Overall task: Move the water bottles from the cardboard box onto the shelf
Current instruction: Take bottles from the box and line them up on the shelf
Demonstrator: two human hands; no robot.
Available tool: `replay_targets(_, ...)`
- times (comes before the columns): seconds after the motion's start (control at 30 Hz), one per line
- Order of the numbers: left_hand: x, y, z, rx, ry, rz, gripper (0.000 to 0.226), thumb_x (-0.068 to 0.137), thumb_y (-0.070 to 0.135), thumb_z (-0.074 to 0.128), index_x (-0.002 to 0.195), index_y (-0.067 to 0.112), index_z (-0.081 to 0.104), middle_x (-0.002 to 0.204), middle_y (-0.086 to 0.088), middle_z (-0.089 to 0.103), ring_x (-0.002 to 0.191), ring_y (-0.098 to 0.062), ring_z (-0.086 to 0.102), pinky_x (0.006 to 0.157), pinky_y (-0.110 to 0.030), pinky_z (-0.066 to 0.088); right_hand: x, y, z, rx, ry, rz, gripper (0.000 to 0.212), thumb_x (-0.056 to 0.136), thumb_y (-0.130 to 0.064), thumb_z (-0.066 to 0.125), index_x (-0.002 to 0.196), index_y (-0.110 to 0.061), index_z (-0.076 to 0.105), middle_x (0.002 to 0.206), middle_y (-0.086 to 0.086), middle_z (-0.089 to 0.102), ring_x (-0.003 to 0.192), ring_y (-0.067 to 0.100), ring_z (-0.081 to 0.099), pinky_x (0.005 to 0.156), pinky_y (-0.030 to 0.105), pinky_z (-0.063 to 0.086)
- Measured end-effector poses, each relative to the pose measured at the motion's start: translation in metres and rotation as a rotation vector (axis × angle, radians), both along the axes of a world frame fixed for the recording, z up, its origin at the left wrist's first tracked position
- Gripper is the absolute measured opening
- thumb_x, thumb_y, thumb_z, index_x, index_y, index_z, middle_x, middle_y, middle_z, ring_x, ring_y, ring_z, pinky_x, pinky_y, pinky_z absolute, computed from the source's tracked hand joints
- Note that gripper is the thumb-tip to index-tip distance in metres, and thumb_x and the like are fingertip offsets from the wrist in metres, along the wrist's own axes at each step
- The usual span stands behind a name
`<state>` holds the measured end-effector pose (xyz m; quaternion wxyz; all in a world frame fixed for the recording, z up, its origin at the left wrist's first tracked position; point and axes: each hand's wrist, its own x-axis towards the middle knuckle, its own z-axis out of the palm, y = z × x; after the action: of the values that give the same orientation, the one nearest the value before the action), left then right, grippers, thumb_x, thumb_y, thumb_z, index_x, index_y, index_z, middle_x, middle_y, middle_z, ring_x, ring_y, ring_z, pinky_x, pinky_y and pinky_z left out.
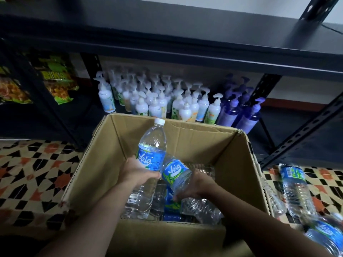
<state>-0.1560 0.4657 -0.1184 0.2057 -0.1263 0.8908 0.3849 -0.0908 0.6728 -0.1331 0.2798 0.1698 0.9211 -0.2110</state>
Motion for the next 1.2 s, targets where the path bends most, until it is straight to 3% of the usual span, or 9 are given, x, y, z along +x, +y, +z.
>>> replay_targets(0.1, 0.003, 0.001, 0.009, 0.020, 0.032, -0.010, 0.108, 0.014, 0.053, 0.087, 0.111, 0.011, 0.062, 0.101, -0.003, 0.071, 0.090, -0.023, 0.069, 0.078, -0.035, 0.059, 0.000, 0.004, 0.000, -0.022, 0.038, 0.015, 0.111, 0.043, -0.064, 0.086, 0.132, -0.013, 0.045, 0.122, 0.005, 0.064, 0.112, 0.023, 0.061, 0.093, 0.031, 0.051)
replay_targets(0.2, 0.006, 0.001, 0.017, 0.046, 0.076, -0.001, 0.109, 0.029, 0.046, 0.095, 0.123, 0.009, 0.056, 0.111, -0.006, 0.069, 0.098, -0.025, 0.067, 0.077, -0.032, 0.056, 0.005, 0.011, 0.004, -0.098, 0.115, -0.059, 0.088, 0.043, -0.059, 0.086, 0.116, -0.019, 0.054, 0.107, 0.001, 0.068, 0.097, 0.019, 0.066, 0.084, 0.033, 0.057)
replay_targets(0.3, 0.009, 0.006, 0.030, 0.103, 0.185, 0.006, 0.071, 0.037, 0.031, 0.099, 0.095, 0.015, 0.060, 0.087, 0.002, 0.070, 0.081, -0.016, 0.068, 0.068, -0.029, 0.054, 0.014, 0.021, 0.013, -0.171, 0.207, -0.153, 0.086, 0.040, -0.057, 0.083, 0.115, -0.028, 0.054, 0.104, -0.009, 0.068, 0.097, 0.013, 0.065, 0.085, 0.030, 0.056)
replay_targets(0.37, 0.011, 0.013, 0.044, 0.147, 0.265, -0.001, 0.061, 0.042, 0.025, 0.099, 0.087, 0.016, 0.058, 0.079, 0.007, 0.068, 0.073, -0.011, 0.065, 0.062, -0.025, 0.050, 0.022, 0.025, 0.022, -0.236, 0.270, -0.216, 0.086, 0.042, -0.053, 0.085, 0.118, -0.035, 0.050, 0.102, -0.011, 0.069, 0.099, 0.010, 0.065, 0.089, 0.031, 0.055)
replay_targets(0.53, 0.013, 0.038, 0.088, 0.255, 0.380, 0.027, 0.066, 0.041, 0.030, 0.098, 0.094, 0.014, 0.062, 0.082, 0.005, 0.071, 0.074, -0.014, 0.068, 0.065, -0.030, 0.056, 0.043, 0.027, 0.059, -0.395, 0.563, -0.373, 0.087, 0.042, -0.047, 0.094, 0.117, -0.041, 0.050, 0.095, -0.019, 0.072, 0.086, -0.007, 0.067, 0.086, 0.026, 0.056)
replay_targets(0.63, 0.017, 0.055, 0.120, 0.310, 0.443, 0.004, 0.074, 0.037, 0.043, 0.094, 0.098, 0.015, 0.063, 0.084, 0.006, 0.071, 0.074, -0.009, 0.068, 0.060, -0.023, 0.051, 0.051, 0.025, 0.089, -0.483, 0.746, -0.494, 0.079, 0.049, -0.037, 0.096, 0.114, -0.036, 0.051, 0.092, -0.013, 0.074, 0.081, 0.000, 0.071, 0.081, 0.032, 0.059)
replay_targets(0.77, 0.025, 0.080, 0.172, 0.355, 0.613, -0.047, 0.072, 0.035, 0.053, 0.087, 0.095, 0.024, 0.062, 0.084, 0.010, 0.070, 0.076, -0.005, 0.067, 0.062, -0.020, 0.049, 0.052, 0.029, 0.139, -0.502, 1.030, -0.575, 0.067, 0.059, -0.021, 0.094, 0.114, -0.025, 0.054, 0.096, -0.018, 0.069, 0.086, -0.014, 0.064, 0.073, 0.002, 0.045)
replay_targets(1.0, 0.028, 0.127, 0.261, 0.423, 0.804, -0.076, 0.072, 0.033, 0.054, 0.085, 0.093, 0.026, 0.058, 0.089, 0.010, 0.069, 0.085, -0.014, 0.067, 0.075, -0.032, 0.055, 0.037, 0.057, 0.236, -0.490, 1.299, -0.611, 0.083, 0.050, -0.052, 0.091, 0.119, -0.034, 0.049, 0.106, -0.012, 0.070, 0.099, 0.005, 0.068, 0.089, 0.041, 0.056)
replay_targets(1.2, 0.023, 0.159, 0.320, 0.458, 0.876, -0.026, 0.070, 0.038, 0.047, 0.092, 0.094, 0.021, 0.059, 0.093, 0.003, 0.068, 0.089, -0.019, 0.065, 0.073, -0.027, 0.049, 0.028, 0.086, 0.313, -0.385, 1.415, -0.535, 0.087, 0.053, -0.043, 0.094, 0.128, -0.029, 0.052, 0.107, -0.024, 0.066, 0.100, -0.011, 0.061, 0.089, 0.021, 0.051)
